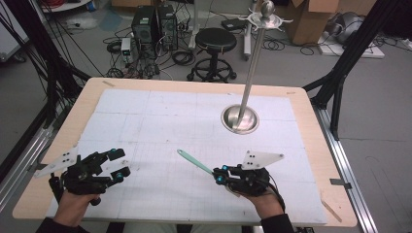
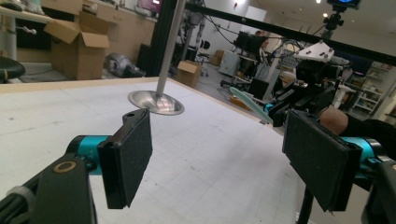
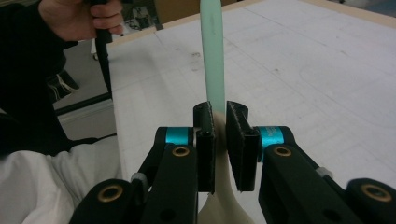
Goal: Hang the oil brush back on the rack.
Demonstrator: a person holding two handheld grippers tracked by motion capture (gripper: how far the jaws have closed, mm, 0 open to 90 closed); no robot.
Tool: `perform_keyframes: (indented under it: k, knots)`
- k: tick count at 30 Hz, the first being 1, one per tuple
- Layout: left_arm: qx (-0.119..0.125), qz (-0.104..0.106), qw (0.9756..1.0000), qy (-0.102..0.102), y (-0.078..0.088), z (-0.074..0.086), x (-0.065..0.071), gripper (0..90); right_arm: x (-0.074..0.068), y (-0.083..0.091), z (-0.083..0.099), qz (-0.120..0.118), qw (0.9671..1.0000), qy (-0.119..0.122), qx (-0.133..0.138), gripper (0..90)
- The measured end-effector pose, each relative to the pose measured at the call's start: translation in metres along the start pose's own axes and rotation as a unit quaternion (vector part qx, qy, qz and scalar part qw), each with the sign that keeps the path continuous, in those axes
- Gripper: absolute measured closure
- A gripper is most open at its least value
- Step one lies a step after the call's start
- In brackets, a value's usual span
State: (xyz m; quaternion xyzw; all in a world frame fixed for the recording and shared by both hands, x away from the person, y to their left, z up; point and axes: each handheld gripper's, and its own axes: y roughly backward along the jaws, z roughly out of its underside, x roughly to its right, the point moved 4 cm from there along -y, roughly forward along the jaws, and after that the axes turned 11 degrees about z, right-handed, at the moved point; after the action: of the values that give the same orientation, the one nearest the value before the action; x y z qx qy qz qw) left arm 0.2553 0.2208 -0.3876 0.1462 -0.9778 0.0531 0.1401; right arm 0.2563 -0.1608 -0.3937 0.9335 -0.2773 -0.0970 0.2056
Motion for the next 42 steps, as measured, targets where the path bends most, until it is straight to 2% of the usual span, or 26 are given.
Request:
perform_keyframes:
  k: [4,9,12,15,21,30,42]
  knots:
    - [-0.007,0.019,0.9998,-0.008,-0.011,-0.007,0.004,25.0,-0.006,-0.004,-0.008,-0.01,0.9999,0.011,0.007,82.1]
    - [-0.005,0.045,0.9989,-0.011,-0.022,-0.017,0.01,26.9,-0.013,-0.007,-0.016,-0.033,0.999,0.009,0.027,82.1]
    - [-0.022,0.059,0.9979,-0.019,-0.03,-0.023,0.012,28.2,-0.016,-0.006,-0.02,-0.041,0.9984,0.011,0.037,82.1]
    - [-0.027,0.068,0.997,-0.025,-0.038,-0.028,0.014,29.3,-0.017,-0.007,-0.021,-0.041,0.9981,0.013,0.044,82.1]
    - [-0.048,0.093,0.9937,-0.039,-0.058,-0.037,0.015,34.3,-0.019,-0.003,-0.023,-0.049,0.9971,0.014,0.057,82.1]
    - [-0.053,0.131,0.9894,-0.034,-0.082,-0.032,0.022,36.9,-0.024,0.001,-0.029,-0.062,0.9951,0.022,0.074,82.0]
    - [-0.049,0.163,0.985,-0.027,-0.09,-0.029,0.028,38.8,-0.031,0.0,-0.035,-0.08,0.993,0.025,0.083,82.0]
